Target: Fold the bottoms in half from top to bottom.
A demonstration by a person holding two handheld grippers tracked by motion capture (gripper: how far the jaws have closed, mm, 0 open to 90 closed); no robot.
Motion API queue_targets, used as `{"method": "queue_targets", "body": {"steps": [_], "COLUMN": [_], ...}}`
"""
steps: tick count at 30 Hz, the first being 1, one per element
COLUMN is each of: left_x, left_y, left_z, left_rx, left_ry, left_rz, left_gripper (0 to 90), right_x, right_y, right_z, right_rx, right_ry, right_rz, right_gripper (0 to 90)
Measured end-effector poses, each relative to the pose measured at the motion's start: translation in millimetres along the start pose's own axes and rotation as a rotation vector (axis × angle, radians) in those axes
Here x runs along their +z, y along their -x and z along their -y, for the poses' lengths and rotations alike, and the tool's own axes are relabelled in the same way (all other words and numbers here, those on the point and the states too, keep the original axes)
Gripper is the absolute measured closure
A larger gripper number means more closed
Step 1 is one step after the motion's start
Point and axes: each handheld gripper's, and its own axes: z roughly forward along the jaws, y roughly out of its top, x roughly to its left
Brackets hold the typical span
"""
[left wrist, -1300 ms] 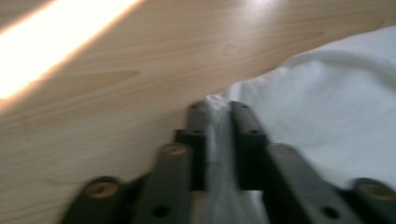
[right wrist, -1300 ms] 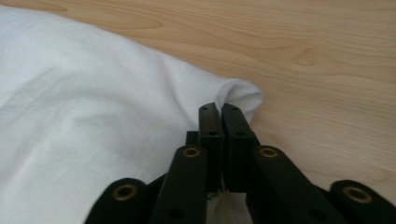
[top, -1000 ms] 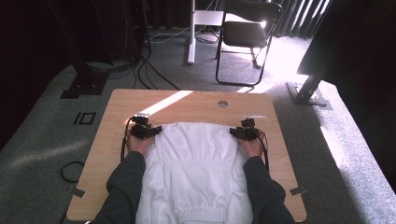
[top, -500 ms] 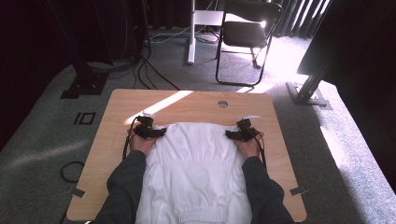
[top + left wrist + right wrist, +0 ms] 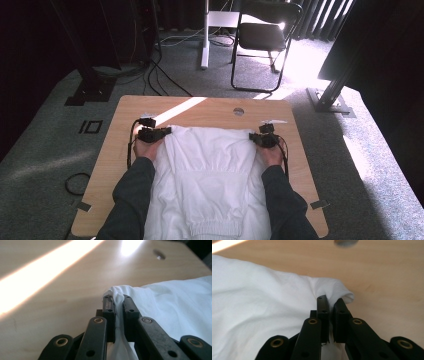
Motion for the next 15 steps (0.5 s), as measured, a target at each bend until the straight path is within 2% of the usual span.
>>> {"method": "queue_targets", "body": {"steps": [3, 6, 8, 10, 12, 15], "left_x": [-8.1, -14.1, -20.6, -25.5, -32.0, -47.3], "left_y": [5.6, 6.7, 4.0, 4.3, 8.2, 16.7], "left_z": [-15.5, -28.1, -32.7, -33.8, -31.9, -22.4], "left_rx": [0.031, 0.029, 0.011, 0.022, 0.051, 0.075], "left_ry": [0.049, 0.1, 0.141, 0.146, 0.151, 0.179], "left_rz": [0.006, 0.007, 0.028, 0.031, 0.032, 0.06], "left_gripper": [84.9, 84.9, 84.8, 84.7, 84.7, 84.6], "right_x": [-16.4, -32.4, -42.3, -48.0, -53.4, -63.0], "right_y": [1.1, 2.6, 1.2, 0.6, -1.4, -6.5], "right_z": [-13.1, -26.0, -34.5, -38.9, -40.1, -32.2], "right_rx": [-0.019, -0.005, -0.044, -0.061, -0.082, -0.116], "right_ry": [0.077, 0.168, 0.22, 0.235, 0.242, 0.254], "right_rz": [0.004, 0.004, 0.004, 0.003, -0.01, -0.016], "right_gripper": [86.0, 86.0, 86.0, 85.9, 85.9, 85.9]}}
